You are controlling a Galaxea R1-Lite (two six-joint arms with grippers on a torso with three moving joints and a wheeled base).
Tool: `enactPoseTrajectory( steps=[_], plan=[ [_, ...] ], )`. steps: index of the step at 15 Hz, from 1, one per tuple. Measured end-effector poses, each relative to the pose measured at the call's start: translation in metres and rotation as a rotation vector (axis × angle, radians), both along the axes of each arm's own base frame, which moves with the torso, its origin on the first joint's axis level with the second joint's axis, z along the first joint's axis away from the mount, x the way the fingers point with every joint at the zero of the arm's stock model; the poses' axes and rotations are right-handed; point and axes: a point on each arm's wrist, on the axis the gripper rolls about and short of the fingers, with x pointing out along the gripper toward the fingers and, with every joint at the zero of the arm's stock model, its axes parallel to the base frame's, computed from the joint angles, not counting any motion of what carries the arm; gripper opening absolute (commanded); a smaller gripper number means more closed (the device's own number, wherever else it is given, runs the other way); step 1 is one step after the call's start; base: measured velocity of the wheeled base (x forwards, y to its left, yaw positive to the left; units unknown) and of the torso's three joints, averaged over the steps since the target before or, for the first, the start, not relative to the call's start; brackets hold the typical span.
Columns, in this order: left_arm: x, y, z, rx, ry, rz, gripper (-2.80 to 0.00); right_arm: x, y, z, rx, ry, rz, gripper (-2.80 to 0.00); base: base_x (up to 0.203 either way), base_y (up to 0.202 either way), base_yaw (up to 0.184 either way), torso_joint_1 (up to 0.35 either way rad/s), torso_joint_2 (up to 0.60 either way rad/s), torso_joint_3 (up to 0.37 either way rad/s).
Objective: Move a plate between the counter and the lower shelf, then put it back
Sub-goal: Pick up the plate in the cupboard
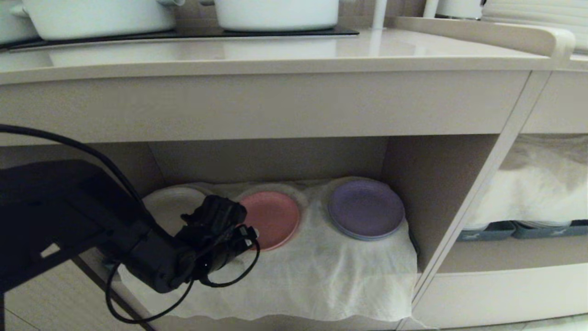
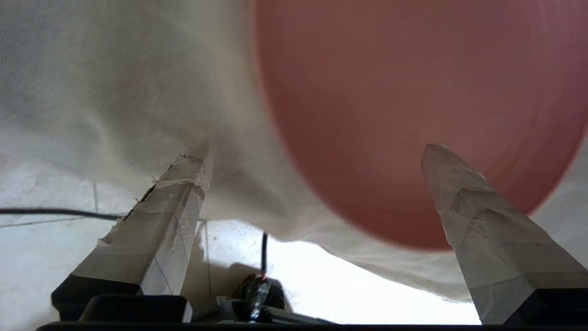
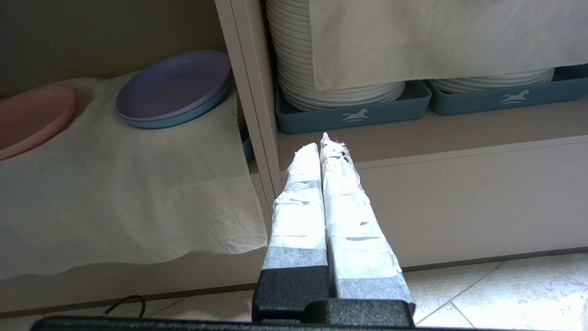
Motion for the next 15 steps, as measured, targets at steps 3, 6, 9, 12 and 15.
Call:
enactPoseTrajectory(
  steps=[3, 6, 9, 12, 15],
  plan=[
    [0.006, -0.003, -0.001, -0.003, -0.007, 0.000, 0.00, 0.000, 0.000, 0.000, 0.001, 0.000, 0.000, -2.80, 0.000, 0.000, 0.000, 0.000, 0.00, 0.000],
    [0.010, -0.005, 0.000, 0.001, 0.000, 0.000, 0.00, 0.000, 0.000, 0.000, 0.000, 0.000, 0.000, -2.80, 0.000, 0.000, 0.000, 0.000, 0.00, 0.000],
    [0.014, -0.007, 0.000, 0.001, 0.001, 0.000, 0.00, 0.000, 0.000, 0.000, 0.000, 0.000, 0.000, -2.80, 0.000, 0.000, 0.000, 0.000, 0.00, 0.000],
    [0.017, -0.009, 0.000, -0.002, -0.003, 0.000, 0.00, 0.000, 0.000, 0.000, 0.000, 0.000, 0.000, -2.80, 0.000, 0.000, 0.000, 0.000, 0.00, 0.000],
    [0.018, -0.010, -0.002, -0.001, -0.001, -0.001, 0.00, 0.000, 0.000, 0.000, 0.000, 0.000, 0.000, -2.80, 0.000, 0.000, 0.000, 0.000, 0.00, 0.000]
  ],
)
